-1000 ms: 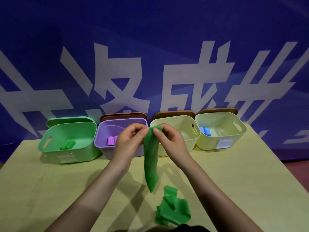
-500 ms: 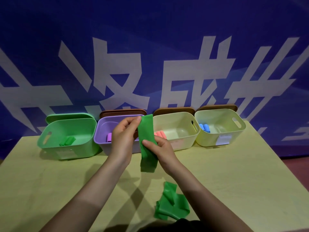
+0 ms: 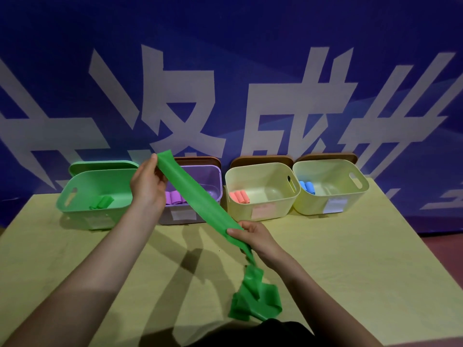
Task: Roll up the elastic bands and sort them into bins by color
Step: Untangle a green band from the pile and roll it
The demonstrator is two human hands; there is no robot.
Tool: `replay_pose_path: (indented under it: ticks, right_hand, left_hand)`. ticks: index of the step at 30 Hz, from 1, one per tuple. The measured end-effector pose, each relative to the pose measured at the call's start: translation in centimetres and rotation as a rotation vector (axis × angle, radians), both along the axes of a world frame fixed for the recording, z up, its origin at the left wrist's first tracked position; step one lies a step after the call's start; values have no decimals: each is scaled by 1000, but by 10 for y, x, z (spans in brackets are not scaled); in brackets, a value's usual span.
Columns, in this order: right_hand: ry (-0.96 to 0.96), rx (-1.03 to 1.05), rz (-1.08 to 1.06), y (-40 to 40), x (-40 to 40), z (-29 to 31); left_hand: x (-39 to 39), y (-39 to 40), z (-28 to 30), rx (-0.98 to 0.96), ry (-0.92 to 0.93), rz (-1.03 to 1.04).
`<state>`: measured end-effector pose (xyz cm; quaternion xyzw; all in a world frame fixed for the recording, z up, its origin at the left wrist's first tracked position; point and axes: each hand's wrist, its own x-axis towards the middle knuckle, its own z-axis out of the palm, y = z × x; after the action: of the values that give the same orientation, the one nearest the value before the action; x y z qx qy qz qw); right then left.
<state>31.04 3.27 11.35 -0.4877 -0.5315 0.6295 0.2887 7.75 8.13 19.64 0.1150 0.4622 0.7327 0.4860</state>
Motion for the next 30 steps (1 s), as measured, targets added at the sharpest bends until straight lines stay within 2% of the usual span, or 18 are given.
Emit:
replay_pose_path:
  ticks: [3, 7, 12, 16, 21, 23, 27, 30]
  right_hand:
    - [-72, 30, -1, -3, 9, -9]
    - [-84, 63, -38, -9, 20, -20]
    - [-121, 56, -50, -10, 32, -41]
    - [-282, 49, 30, -9, 35, -51]
    - [-424, 213, 36, -6, 25, -34]
    - [-315, 314, -60, -6, 20, -14]
    - [70, 497, -240, -8, 7, 40]
    - [102, 564, -227, -5, -2, 67]
  left_hand:
    - [-13, 7, -10, -49, -109, -29]
    - [-9, 7, -10, 12, -163, -60]
    - [26, -5, 10, 118, -55, -179]
    - [56, -25, 22, 132, 32, -275]
    - [83, -46, 25, 107, 172, -346]
    - [88, -51, 21, 99, 286, -372]
    - [93, -59, 18, 109, 482, -379]
    - [95, -64, 20, 137, 551, -394]
